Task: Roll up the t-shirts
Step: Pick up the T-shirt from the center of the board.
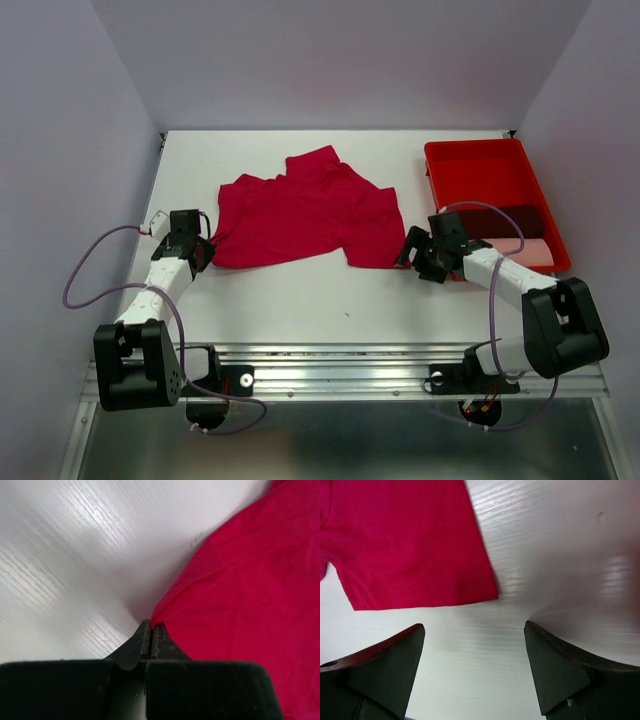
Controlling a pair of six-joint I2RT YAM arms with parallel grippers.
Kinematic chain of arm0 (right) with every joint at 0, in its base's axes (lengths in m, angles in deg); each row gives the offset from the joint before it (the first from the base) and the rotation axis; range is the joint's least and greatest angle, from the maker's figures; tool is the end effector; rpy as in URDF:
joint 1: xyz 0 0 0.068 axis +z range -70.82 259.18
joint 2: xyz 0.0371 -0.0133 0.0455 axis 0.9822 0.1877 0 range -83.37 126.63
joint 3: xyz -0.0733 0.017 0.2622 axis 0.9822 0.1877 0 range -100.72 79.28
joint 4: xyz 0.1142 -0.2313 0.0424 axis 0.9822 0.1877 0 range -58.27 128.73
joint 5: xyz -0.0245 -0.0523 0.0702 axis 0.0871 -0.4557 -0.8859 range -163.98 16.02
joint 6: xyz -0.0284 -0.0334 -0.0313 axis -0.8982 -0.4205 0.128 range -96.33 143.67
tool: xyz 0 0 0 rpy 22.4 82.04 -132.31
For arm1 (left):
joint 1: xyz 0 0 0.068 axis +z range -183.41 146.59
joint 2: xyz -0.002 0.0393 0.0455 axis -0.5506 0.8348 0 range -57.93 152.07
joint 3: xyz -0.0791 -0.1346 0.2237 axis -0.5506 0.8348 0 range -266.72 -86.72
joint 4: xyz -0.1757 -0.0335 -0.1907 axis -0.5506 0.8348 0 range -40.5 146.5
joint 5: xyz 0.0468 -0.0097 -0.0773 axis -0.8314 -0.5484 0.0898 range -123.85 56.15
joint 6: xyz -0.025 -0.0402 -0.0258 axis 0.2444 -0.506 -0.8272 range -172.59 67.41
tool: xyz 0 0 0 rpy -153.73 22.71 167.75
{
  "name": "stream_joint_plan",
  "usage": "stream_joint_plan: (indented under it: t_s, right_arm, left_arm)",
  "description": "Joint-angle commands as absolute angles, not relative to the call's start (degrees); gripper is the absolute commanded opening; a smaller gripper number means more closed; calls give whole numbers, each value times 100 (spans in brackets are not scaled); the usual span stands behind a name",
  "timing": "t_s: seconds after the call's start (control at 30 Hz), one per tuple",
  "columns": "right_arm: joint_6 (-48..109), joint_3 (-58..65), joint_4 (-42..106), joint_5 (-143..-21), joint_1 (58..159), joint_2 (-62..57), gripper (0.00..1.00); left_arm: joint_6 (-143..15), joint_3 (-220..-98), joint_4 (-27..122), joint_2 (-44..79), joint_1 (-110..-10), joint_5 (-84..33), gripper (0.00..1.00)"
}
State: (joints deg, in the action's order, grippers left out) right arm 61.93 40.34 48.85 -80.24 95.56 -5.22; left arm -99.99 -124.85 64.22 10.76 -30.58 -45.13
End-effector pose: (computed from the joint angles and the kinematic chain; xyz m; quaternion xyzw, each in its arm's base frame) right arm 0.2428 0.0754 0.1725 0.1659 0.9413 0.1792 0.2330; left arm 0.2415 0.0189 0.2092 -0.4245 0.8175 -0.0594 0.3848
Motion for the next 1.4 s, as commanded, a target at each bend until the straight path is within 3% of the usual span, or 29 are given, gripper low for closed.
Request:
stream_joint_plan:
  t_s: [0.0, 0.33, 0.57, 0.8, 1.03, 1.2, 1.37]
  right_arm:
    - [6672, 4123, 4158, -8049, 9860, -278, 86]
    - [7543, 4237, 3393, -6353, 10001, 196, 76]
    - [7824, 4158, 2973, -6475, 10001, 706, 70]
    - [7702, 4052, 2453, -7036, 10001, 1067, 53]
    - [7552, 3868, 2206, -7328, 10054, 1269, 51]
    - [7561, 3832, 2267, -7240, 10054, 1261, 27]
    - [7474, 3850, 2443, -7152, 10054, 1059, 19]
  left_arm:
    - [-9899, -12645, 6655, 1010, -3051, -4510, 0]
    - [-9856, -12627, 6646, 983, -3051, -4448, 0]
    - [-9829, -12654, 6655, 1001, -3051, -4431, 0]
    - [-9812, -12619, 6638, 1018, -3051, -4413, 0]
    - [-9838, -12601, 6629, 984, -3051, -4378, 0]
    - [-9820, -12583, 6638, 940, -3051, -4378, 0]
    - [-9812, -12548, 6646, 922, -3051, -4378, 0]
